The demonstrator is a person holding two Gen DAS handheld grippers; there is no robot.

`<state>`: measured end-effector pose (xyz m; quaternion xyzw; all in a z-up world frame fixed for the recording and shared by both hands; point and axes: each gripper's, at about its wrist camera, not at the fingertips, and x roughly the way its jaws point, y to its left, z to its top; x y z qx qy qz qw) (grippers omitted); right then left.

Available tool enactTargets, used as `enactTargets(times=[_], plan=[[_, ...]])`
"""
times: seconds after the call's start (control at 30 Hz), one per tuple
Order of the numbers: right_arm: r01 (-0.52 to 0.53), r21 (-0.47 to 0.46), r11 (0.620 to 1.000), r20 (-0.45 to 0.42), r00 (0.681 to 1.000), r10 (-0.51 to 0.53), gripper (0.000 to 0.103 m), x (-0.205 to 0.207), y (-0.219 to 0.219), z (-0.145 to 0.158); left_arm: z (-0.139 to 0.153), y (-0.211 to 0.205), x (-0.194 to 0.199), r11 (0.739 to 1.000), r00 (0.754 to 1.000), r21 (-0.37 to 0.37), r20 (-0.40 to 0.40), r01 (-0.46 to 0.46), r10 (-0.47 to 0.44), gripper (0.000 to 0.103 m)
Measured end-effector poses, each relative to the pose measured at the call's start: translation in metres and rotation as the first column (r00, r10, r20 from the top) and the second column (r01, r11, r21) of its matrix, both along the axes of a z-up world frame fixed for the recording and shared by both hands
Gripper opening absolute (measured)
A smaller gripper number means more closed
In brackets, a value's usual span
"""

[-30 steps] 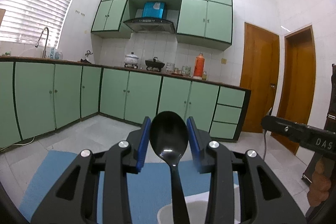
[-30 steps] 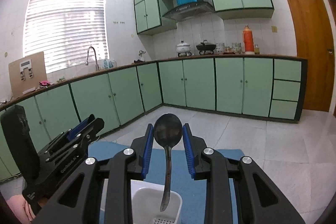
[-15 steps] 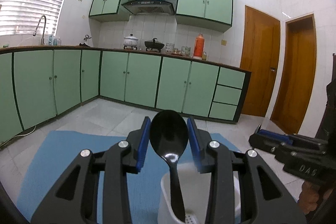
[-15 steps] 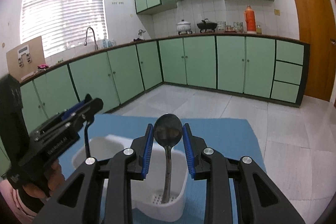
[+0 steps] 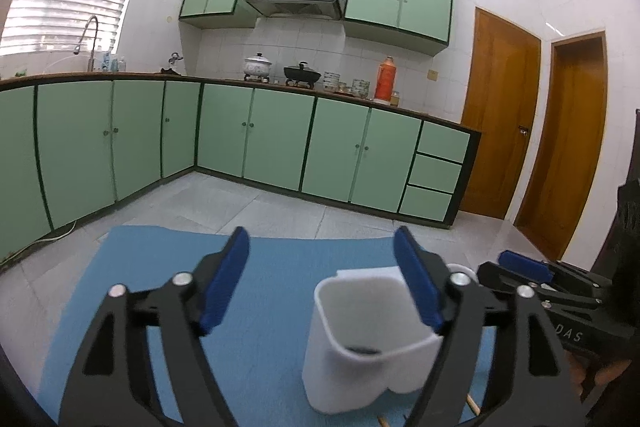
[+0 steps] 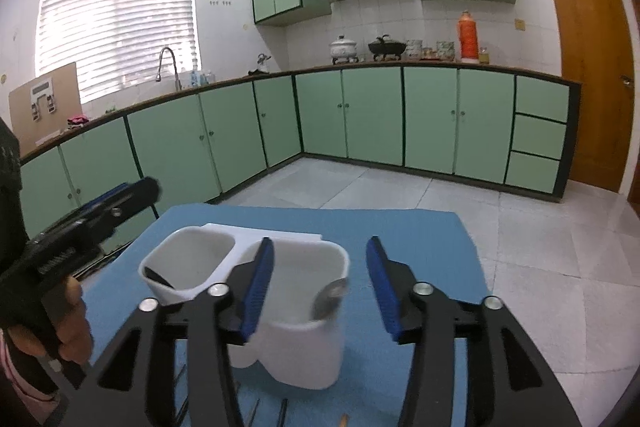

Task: Organize utensils
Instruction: 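Reach the left tool to the metal spoon while the right tool reaches the fork-handled spoon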

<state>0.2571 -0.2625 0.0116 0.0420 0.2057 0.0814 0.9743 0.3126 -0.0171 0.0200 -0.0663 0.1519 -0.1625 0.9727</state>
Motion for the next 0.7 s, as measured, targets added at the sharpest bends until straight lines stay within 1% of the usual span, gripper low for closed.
enactTargets(times=[0.03,0.1,0.13,0.2,0.3,0.4,0.47,0.57,0.7], plan=[[0.011,-0.002,1.0,0.005,1.0,-0.011,0.056,-0.006,-0.003,0.001,0.002,0.003,-0.004,1.0,1.0,-0.005,-0.003,-0.003,0.003,0.08],[0.022,0.004,1.0,0.016,1.0,-0.022,0.063,-0.017,-0.007,0.003,0.006,0.01,-0.015,1.0,1.0,-0.009,-0.019,-0.018,0.018,0.085],[0.031,0.007,0.999,0.022,0.999,-0.032,0.065,-0.026,-0.01,0.003,0.006,0.014,-0.021,1.0,0.999,-0.012,-0.026,-0.022,0.021,0.087],[0.05,0.01,0.999,0.024,0.998,-0.05,0.07,-0.039,-0.015,0.002,0.006,0.022,-0.035,0.999,0.998,-0.008,-0.053,-0.038,0.037,0.089],[0.077,0.015,0.997,0.006,0.997,-0.077,0.071,-0.057,-0.021,-0.005,-0.001,0.032,-0.055,0.998,0.993,0.009,-0.098,-0.066,0.067,0.09],[0.097,0.036,0.995,-0.02,0.995,-0.097,0.072,-0.069,-0.029,-0.014,-0.013,0.037,-0.07,0.995,0.982,0.038,-0.16,-0.091,0.096,0.09],[0.105,0.05,0.993,-0.044,0.994,-0.103,0.072,-0.078,-0.031,-0.022,-0.024,0.039,-0.076,0.992,0.97,0.062,-0.211,-0.107,0.118,0.09],[0.113,0.045,0.993,-0.071,0.991,-0.11,0.072,-0.086,-0.033,-0.032,-0.045,0.038,-0.082,0.985,0.943,0.117,-0.294,-0.13,0.159,0.09],[0.113,0.042,0.993,-0.112,0.988,-0.108,0.072,-0.092,-0.035,-0.047,-0.067,0.04,-0.083,0.975,0.913,0.173,-0.358,-0.143,0.197,0.09]])
